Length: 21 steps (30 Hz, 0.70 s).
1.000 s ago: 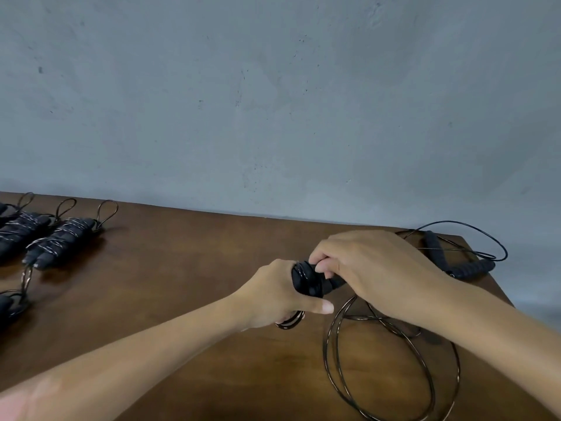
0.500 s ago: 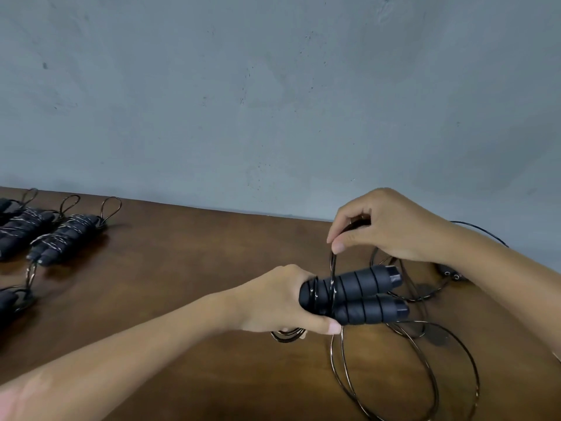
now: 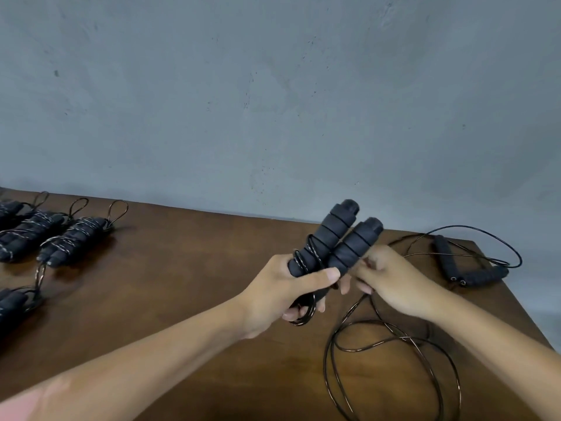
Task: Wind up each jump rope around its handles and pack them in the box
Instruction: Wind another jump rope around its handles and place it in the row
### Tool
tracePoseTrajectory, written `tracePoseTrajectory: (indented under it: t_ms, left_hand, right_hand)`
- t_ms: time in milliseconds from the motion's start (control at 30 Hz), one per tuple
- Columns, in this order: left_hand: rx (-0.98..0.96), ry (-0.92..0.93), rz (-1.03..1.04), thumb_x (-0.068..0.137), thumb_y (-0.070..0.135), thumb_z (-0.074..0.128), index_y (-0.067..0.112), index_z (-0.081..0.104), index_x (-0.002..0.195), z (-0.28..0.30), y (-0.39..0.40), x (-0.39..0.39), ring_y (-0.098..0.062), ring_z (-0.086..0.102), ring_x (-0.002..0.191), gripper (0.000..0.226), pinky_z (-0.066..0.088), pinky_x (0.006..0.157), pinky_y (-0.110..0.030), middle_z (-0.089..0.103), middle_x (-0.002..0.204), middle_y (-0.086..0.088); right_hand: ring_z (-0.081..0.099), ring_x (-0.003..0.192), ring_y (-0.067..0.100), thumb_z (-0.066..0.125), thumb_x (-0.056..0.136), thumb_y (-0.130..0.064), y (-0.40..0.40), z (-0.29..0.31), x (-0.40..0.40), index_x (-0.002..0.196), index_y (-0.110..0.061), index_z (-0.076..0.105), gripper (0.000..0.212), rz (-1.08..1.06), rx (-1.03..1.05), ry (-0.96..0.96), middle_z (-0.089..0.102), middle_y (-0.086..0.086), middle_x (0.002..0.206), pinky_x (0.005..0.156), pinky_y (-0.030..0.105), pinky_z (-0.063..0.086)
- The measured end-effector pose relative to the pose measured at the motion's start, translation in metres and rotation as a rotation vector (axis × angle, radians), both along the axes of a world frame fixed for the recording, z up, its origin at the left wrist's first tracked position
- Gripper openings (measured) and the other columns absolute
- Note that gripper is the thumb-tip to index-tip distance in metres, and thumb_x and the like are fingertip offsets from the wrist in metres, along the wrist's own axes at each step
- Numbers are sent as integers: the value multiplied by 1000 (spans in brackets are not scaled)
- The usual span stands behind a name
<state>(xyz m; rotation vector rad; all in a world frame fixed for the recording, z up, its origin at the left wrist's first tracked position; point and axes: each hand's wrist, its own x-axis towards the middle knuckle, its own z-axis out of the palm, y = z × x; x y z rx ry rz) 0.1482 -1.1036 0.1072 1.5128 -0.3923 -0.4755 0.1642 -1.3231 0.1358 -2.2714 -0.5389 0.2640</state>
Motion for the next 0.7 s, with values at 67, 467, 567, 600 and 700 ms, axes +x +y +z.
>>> tracePoseTrajectory:
  t_ms: [67,467,567,600,700]
  left_hand:
    - [-21,25,58,100,32,67,11,66,99,-4,1,3,-19,44,52,21,29,43,-21,61,77,-18]
    - [-8,132,313,97,34,73,-4,61,110,-31,8,12,-20,33,49,41,31,45,-22,63,72,-18]
    - [37,95,320,97,32,74,-5,60,113,-35,3,8,-19,34,44,42,31,44,-23,64,72,-18]
    - [53,94,316,96,32,75,-4,60,113,-36,1,7,-19,35,43,42,32,44,-23,64,71,-17]
    - [140,77,288,94,35,77,-1,61,107,-39,-6,6,-24,42,49,41,37,47,-26,60,67,-11]
  right_hand:
    - [41,53,22,45,109,-18,0,-8,-7,93,-37,71,36,-17,86,44,65,-6,61,59,33,34]
    - [65,79,-5,51,104,-34,-2,5,-35,97,-39,68,20,-149,-202,-107,69,-15,70,88,15,46]
    - [63,70,-3,54,102,-38,-3,14,-37,88,-40,65,18,-174,-303,-145,68,-19,68,71,16,49]
    - [62,70,-3,54,101,-40,-3,16,-38,90,-39,65,15,-185,-343,-183,68,-19,69,66,17,47]
    - [61,86,3,46,104,-41,-3,25,-41,113,-38,62,19,-143,-539,-354,65,-21,88,76,27,50]
